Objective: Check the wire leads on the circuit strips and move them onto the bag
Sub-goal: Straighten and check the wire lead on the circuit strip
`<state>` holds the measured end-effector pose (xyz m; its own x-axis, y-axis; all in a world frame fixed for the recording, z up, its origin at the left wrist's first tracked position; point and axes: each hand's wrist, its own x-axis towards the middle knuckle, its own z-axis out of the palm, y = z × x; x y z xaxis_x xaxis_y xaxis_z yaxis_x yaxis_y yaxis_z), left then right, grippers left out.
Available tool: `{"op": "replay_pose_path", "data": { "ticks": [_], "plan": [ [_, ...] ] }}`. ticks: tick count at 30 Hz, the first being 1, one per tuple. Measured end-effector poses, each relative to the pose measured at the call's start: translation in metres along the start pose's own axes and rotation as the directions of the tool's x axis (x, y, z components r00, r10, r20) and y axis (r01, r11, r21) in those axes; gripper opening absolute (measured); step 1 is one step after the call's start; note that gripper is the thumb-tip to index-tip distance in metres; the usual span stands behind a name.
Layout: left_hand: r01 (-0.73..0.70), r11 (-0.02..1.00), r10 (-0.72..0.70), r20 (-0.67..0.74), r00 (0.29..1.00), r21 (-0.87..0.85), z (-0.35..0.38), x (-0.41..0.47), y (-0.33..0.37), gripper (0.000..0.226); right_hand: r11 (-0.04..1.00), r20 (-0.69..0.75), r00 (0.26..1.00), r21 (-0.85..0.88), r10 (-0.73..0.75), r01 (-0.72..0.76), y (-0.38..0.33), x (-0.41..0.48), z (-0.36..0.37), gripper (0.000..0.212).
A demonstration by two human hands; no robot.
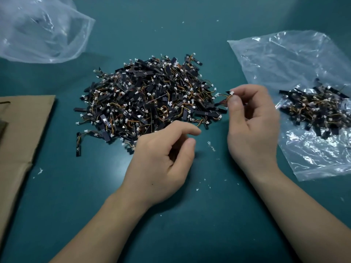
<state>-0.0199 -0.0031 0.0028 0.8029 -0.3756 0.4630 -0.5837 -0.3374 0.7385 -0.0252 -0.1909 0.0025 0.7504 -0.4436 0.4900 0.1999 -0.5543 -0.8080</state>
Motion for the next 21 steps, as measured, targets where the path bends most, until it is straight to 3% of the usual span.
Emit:
{"op": "replay_pose_path", "data": {
  "ticks": [5, 9, 13, 18, 21],
  "plan": [
    [0.091, 0.989, -0.095, -0.024, 0.995, -0.113, -0.002, 0.002, -0.002, 0.034, 0.996, 0.099, 0.992, 0.033, -0.082, 0.079, -0.003, -0.012, 0.002, 0.013],
    [0.158, 0.976, -0.169, -0.061, 0.984, -0.151, -0.003, 0.005, -0.003, 0.038, 0.999, 0.145, 0.989, -0.034, -0.022, 0.027, -0.002, -0.014, 0.01, 0.012],
    [0.093, 0.993, -0.094, -0.01, 0.996, -0.078, -0.001, 0.005, -0.001, 0.03, 0.998, 0.185, 0.981, 0.01, 0.054, -0.057, -0.001, -0.011, 0.008, 0.013],
    [0.08, 0.997, -0.08, -0.082, 0.993, -0.008, -0.001, 0.006, -0.005, 0.036, 0.988, 0.354, 0.925, -0.004, -0.141, 0.152, -0.005, -0.017, 0.01, 0.014],
    [0.026, 0.993, -0.015, -0.101, 0.995, 0.112, -0.002, 0.005, -0.006, 0.021, 0.979, 0.394, 0.897, 0.051, -0.201, 0.197, -0.006, -0.021, 0.006, 0.014]
  ]
}}
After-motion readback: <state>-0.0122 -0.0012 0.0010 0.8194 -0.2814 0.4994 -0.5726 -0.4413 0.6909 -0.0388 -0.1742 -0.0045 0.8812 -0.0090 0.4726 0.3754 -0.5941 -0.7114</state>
